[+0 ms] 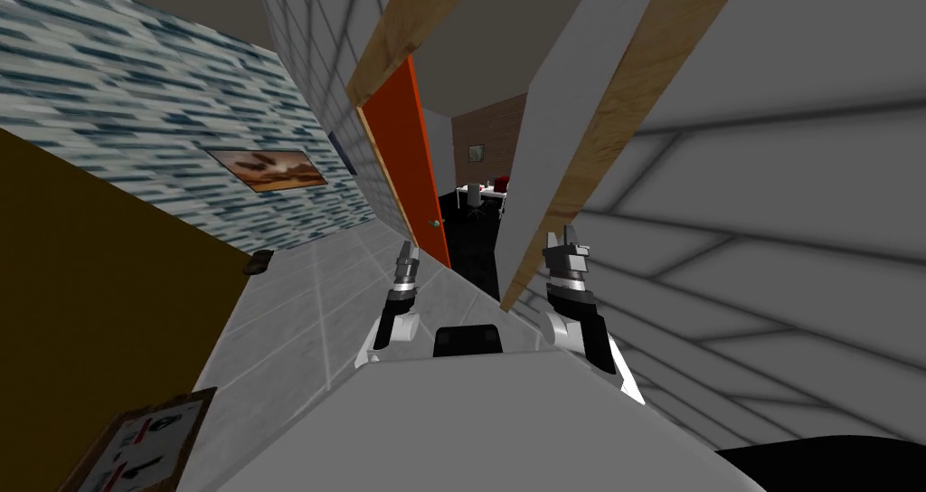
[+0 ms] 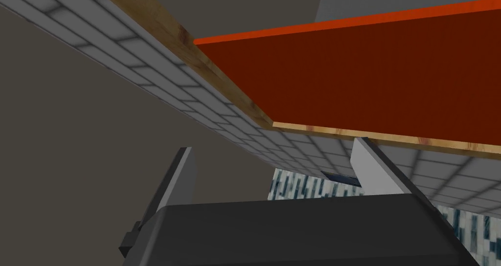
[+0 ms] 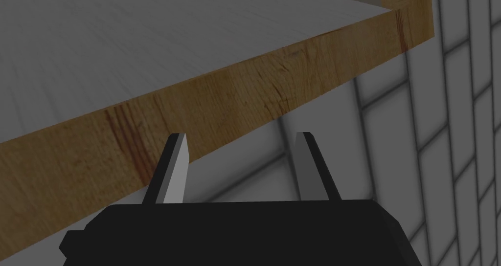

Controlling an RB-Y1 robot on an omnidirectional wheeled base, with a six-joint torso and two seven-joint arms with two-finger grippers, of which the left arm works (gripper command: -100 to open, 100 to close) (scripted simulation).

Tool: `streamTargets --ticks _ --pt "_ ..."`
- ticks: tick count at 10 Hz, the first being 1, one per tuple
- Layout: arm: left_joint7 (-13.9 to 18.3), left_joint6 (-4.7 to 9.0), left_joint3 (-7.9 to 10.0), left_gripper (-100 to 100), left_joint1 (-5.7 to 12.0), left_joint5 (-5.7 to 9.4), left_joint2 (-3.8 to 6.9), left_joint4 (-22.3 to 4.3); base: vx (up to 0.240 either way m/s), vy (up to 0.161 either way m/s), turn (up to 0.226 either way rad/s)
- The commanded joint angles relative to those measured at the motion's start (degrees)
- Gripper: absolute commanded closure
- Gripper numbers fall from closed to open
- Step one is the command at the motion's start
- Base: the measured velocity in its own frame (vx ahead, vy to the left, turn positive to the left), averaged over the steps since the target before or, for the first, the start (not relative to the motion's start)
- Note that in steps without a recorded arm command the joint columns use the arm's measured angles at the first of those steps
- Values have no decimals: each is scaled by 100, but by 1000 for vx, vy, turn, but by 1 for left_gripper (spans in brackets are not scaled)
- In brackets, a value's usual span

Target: Push the door open

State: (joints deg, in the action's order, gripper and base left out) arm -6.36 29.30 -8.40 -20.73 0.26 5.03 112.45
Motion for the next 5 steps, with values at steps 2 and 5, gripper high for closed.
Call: streamTargets --ticks 2,5 --pt "8 84 -91 -100 88 85 36 -339 136 117 -107" --pt "11 170 -194 -100 201 178 67 -727 115 138 -101"
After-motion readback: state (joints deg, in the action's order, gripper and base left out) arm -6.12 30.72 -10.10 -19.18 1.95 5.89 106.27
